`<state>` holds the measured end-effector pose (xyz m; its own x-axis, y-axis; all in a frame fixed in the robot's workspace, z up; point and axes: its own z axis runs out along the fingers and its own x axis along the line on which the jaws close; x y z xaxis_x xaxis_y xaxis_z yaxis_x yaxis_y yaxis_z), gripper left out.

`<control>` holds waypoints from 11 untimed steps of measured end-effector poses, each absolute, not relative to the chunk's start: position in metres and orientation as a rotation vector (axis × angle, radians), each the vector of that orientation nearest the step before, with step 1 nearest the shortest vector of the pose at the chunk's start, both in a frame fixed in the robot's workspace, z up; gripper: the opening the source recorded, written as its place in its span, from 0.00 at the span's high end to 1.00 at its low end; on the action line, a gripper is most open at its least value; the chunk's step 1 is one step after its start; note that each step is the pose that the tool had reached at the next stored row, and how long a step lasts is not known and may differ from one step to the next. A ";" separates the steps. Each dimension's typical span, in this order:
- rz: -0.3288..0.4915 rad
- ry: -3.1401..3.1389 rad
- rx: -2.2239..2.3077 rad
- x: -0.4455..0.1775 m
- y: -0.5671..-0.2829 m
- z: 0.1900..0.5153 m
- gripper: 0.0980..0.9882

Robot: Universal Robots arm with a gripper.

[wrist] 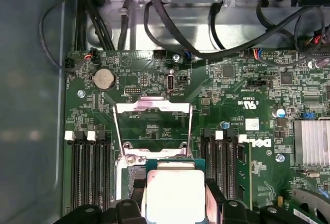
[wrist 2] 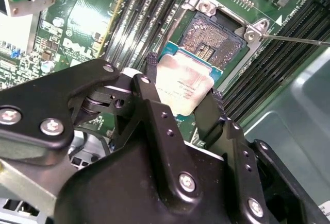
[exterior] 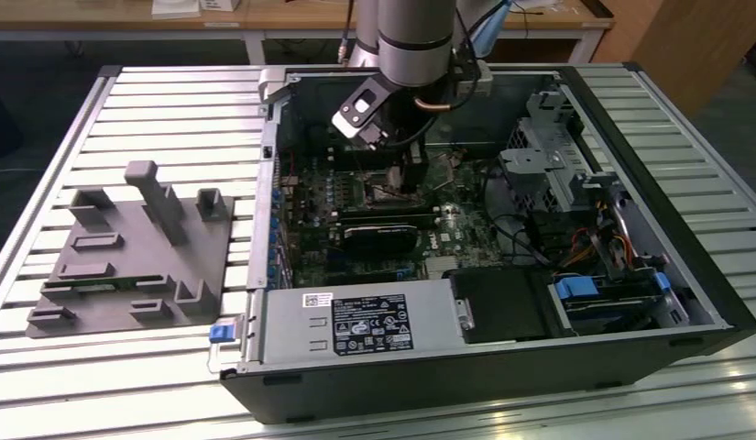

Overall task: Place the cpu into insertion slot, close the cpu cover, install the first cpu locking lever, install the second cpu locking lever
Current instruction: 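Place the cpu into insertion slot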

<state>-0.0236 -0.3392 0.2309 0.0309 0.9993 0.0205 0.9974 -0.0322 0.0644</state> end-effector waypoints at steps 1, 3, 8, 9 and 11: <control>0.093 2.162 2.233 -0.024 -0.338 0.231 0.51; 0.093 2.162 2.233 -0.026 -0.337 0.230 0.51; 0.093 2.162 2.233 -0.031 -0.335 0.227 0.51; 0.093 2.162 2.233 -0.031 -0.334 0.226 0.51; 0.093 2.162 2.233 -0.032 -0.334 0.224 0.51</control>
